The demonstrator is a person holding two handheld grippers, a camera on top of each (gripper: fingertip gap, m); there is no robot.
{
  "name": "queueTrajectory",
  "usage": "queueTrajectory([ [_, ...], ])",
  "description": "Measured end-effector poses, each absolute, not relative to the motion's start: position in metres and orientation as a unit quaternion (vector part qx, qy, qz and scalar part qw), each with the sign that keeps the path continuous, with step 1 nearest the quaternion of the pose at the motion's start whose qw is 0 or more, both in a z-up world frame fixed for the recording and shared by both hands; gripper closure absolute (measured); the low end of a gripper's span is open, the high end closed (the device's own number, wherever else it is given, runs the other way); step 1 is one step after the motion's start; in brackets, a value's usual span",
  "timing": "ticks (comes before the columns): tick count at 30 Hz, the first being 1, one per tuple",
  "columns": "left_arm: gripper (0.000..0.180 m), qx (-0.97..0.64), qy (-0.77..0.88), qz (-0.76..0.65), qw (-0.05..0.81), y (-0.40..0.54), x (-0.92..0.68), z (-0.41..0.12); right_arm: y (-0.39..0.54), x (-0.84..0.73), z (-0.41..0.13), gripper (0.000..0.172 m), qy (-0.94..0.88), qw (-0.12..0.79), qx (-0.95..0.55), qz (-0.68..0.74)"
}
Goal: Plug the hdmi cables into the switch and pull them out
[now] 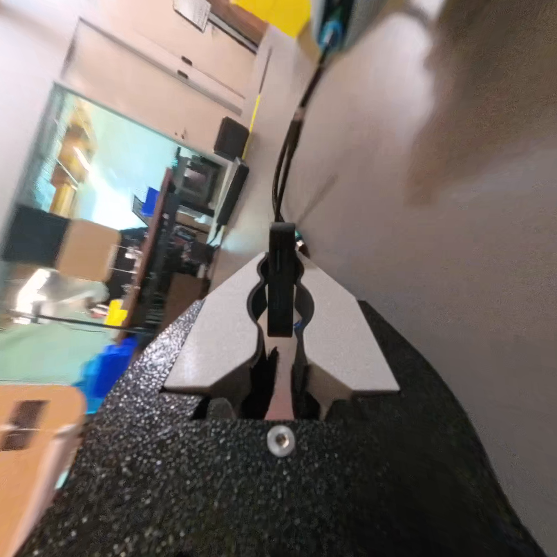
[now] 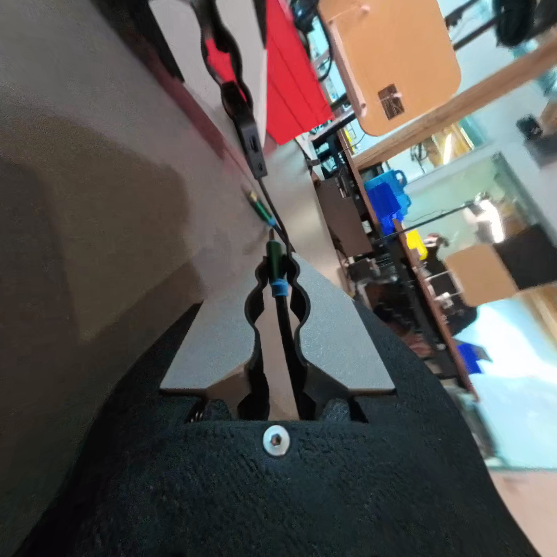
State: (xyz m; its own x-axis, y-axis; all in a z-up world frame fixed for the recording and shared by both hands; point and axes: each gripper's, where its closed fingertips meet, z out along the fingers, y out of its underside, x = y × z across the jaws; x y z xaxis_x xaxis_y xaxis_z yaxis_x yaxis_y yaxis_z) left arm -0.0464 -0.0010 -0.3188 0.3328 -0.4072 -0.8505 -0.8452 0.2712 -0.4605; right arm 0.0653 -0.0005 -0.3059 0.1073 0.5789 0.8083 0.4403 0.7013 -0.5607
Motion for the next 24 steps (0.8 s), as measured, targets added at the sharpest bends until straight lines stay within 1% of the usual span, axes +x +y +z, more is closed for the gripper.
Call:
queueTrajectory([
  [1,0.169,-0.578,0.540,0.159,0.591,-0.003,-0.038,-0.316,-0.005,0.062,-0.302,0.161,-0.661,0.641,-0.384,0.067],
  [4,0.169,-0.538,0.578,0.208,0.577,-0.001,-0.022,-0.324,-0.013,0.051,-0.306,0.161,-0.676,0.645,-0.352,0.045],
  [5,0.169,-0.535,0.572,0.214,0.585,0.002,-0.022,-0.321,-0.010,0.053,-0.304,0.161,-0.670,0.650,-0.356,0.045],
  [8,0.169,-0.563,0.521,0.189,0.614,0.015,-0.030,-0.306,0.002,0.055,-0.297,0.161,-0.649,0.663,-0.370,0.043],
  [14,0.170,-0.555,0.418,0.199,0.691,0.041,-0.052,-0.267,0.026,0.052,-0.310,0.159,-0.651,0.651,-0.389,-0.029],
  [16,0.170,-0.558,0.406,0.205,0.694,0.054,-0.055,-0.264,0.029,0.053,-0.318,0.158,-0.661,0.636,-0.396,-0.039],
  [18,0.170,-0.564,0.402,0.219,0.687,0.068,-0.059,-0.266,0.022,0.048,-0.324,0.154,-0.673,0.622,-0.401,-0.014],
  [19,0.170,-0.565,0.402,0.223,0.685,0.073,-0.060,-0.266,0.017,0.045,-0.320,0.152,-0.670,0.625,-0.400,0.011],
  [21,0.170,-0.568,0.397,0.221,0.687,0.078,-0.061,-0.265,0.002,0.035,-0.302,0.139,-0.646,0.634,-0.413,0.097],
  [24,0.170,-0.567,0.389,0.204,0.697,0.073,-0.065,-0.262,-0.004,0.028,-0.273,0.113,-0.619,0.602,-0.464,0.198],
])
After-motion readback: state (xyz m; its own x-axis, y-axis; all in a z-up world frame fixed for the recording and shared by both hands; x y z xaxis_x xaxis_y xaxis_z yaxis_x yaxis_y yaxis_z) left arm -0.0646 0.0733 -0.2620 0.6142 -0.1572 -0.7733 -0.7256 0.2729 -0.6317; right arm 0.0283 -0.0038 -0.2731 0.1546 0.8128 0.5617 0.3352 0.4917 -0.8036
